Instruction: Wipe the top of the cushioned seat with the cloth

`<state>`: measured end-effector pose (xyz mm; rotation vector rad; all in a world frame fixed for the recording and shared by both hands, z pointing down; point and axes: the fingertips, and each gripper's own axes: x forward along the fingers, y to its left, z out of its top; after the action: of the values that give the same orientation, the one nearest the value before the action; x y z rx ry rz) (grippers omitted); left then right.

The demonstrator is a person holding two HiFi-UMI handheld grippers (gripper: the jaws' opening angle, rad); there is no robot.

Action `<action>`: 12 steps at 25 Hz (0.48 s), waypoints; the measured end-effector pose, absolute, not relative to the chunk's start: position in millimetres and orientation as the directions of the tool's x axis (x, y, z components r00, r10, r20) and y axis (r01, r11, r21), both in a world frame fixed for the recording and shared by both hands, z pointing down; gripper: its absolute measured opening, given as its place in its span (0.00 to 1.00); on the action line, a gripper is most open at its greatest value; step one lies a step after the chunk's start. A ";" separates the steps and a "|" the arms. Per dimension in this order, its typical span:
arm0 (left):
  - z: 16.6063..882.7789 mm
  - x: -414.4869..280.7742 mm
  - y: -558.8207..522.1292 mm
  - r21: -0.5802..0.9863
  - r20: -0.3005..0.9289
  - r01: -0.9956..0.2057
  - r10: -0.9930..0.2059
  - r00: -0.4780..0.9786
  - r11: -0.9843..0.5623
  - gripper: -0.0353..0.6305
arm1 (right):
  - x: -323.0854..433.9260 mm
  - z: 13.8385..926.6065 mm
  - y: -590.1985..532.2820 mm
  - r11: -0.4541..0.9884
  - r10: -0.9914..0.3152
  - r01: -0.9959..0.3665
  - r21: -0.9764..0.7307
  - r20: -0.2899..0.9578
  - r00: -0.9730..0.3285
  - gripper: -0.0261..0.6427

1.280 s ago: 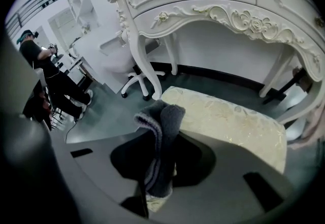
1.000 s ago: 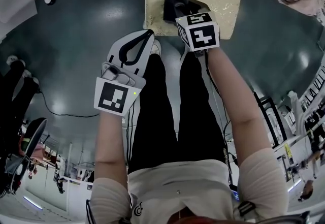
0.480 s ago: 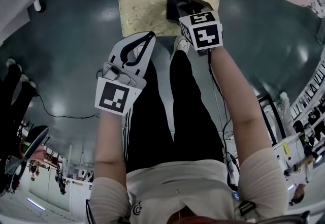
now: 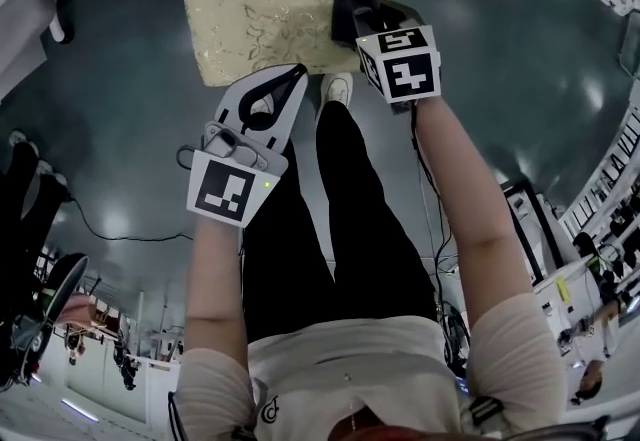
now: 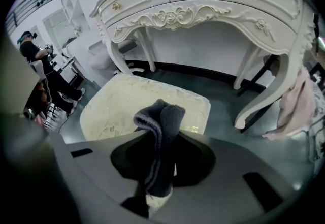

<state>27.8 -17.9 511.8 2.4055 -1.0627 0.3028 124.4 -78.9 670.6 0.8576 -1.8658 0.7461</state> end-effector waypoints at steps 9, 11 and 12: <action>513.0 71.2 -15.2 0.284 0.411 -0.685 -0.560 0.719 -0.671 0.07 | 179.3 675.1 -80.6 0.534 -0.265 -0.839 -0.106 0.921 -0.285 0.16; 513.3 75.2 -15.1 0.289 0.410 -0.690 -0.565 0.716 -0.664 0.07 | 188.5 677.6 -80.0 0.527 -0.264 -0.844 -0.098 0.925 -0.273 0.16; 513.5 77.1 -14.7 0.291 0.409 -0.691 -0.567 0.715 -0.662 0.07 | 192.7 678.7 -79.6 0.525 -0.263 -0.846 -0.093 0.928 -0.265 0.16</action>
<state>77.1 -14.7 513.5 2.4944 -0.9676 0.3958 192.7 -79.6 678.7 0.9249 -1.7940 0.7522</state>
